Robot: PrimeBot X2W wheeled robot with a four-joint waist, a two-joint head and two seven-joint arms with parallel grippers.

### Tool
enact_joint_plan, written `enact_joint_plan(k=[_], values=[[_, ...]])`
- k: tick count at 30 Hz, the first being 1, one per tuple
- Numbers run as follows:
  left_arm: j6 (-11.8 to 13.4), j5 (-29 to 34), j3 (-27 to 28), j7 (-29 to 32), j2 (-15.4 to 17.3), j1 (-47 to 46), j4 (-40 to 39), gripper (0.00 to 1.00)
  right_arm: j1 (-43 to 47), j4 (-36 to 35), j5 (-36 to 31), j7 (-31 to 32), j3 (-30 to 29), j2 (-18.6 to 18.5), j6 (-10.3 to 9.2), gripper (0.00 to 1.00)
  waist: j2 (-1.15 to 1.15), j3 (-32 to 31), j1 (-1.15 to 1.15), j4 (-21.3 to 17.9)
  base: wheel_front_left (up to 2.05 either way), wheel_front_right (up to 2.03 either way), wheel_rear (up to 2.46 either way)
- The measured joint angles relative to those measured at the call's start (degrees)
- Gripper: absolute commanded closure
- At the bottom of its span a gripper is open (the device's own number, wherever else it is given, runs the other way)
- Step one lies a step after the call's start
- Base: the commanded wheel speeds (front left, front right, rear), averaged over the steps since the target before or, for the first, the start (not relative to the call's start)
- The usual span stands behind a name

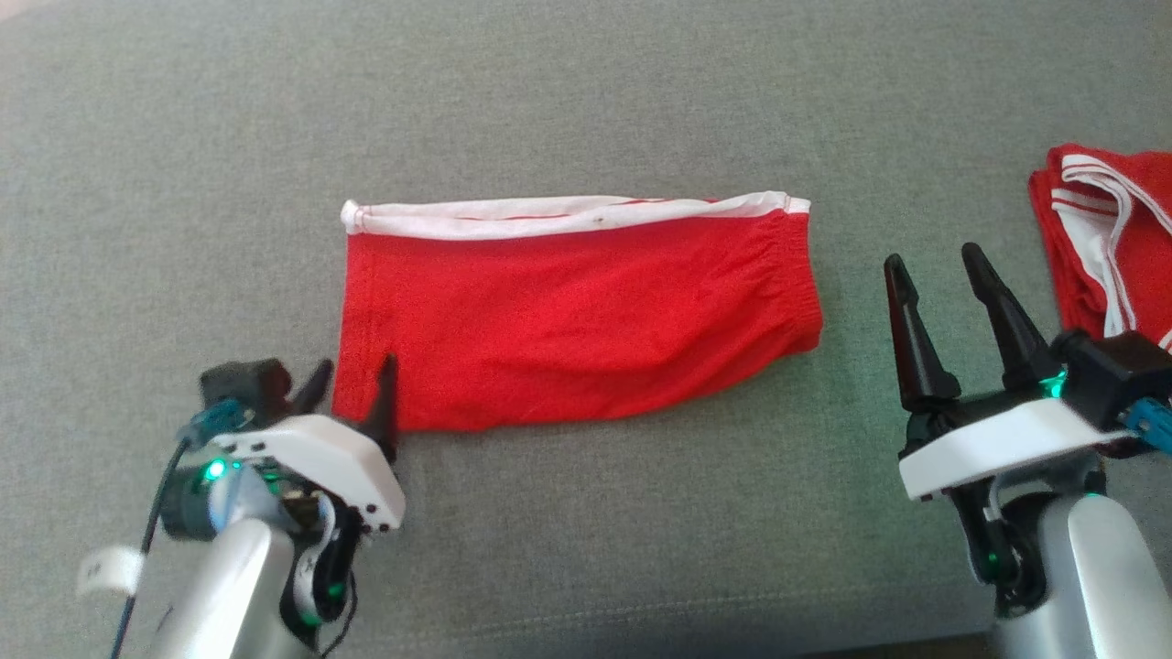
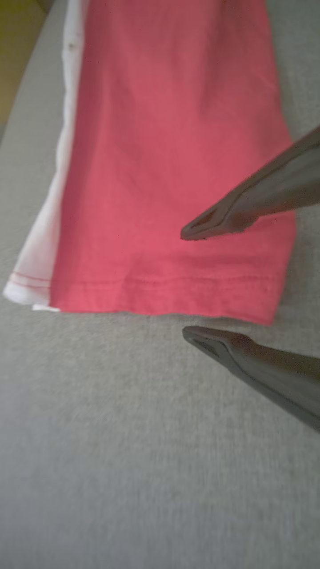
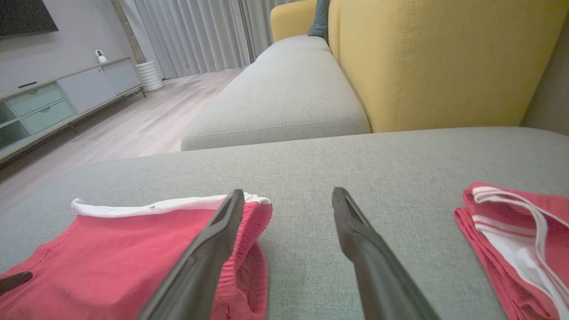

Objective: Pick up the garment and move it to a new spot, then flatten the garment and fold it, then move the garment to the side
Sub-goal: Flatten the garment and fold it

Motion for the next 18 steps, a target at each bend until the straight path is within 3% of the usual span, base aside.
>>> enact_joint_plan(k=[8,18], values=[[4.2,6.2,2.4,-16.0,1.3,1.1,-8.4,0.00,0.0,-0.5,-1.5,1.3,-0.4,-0.2,0.00,0.00,0.00,-2.1,0.00,0.6,0.00,0.00,0.00],[4.9,10.3,2.5,-19.1,3.3,5.1,-14.5,0.00,2.6,-1.4,-2.8,2.3,-1.3,-0.1,0.00,0.00,0.00,-5.2,0.00,1.1,0.00,0.00,0.00]])
